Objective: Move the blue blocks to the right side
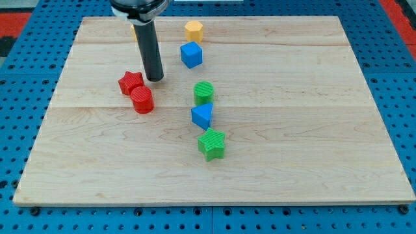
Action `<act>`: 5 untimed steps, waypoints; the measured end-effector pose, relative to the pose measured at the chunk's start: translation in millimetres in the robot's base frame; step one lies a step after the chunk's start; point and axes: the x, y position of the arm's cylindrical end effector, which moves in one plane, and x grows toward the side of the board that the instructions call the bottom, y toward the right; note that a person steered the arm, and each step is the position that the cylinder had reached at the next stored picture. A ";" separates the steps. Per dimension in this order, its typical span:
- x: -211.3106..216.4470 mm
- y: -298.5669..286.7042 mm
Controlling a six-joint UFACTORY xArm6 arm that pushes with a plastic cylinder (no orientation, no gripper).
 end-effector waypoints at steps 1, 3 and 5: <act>-37.9 1.9; -51.2 126.2; 22.8 211.8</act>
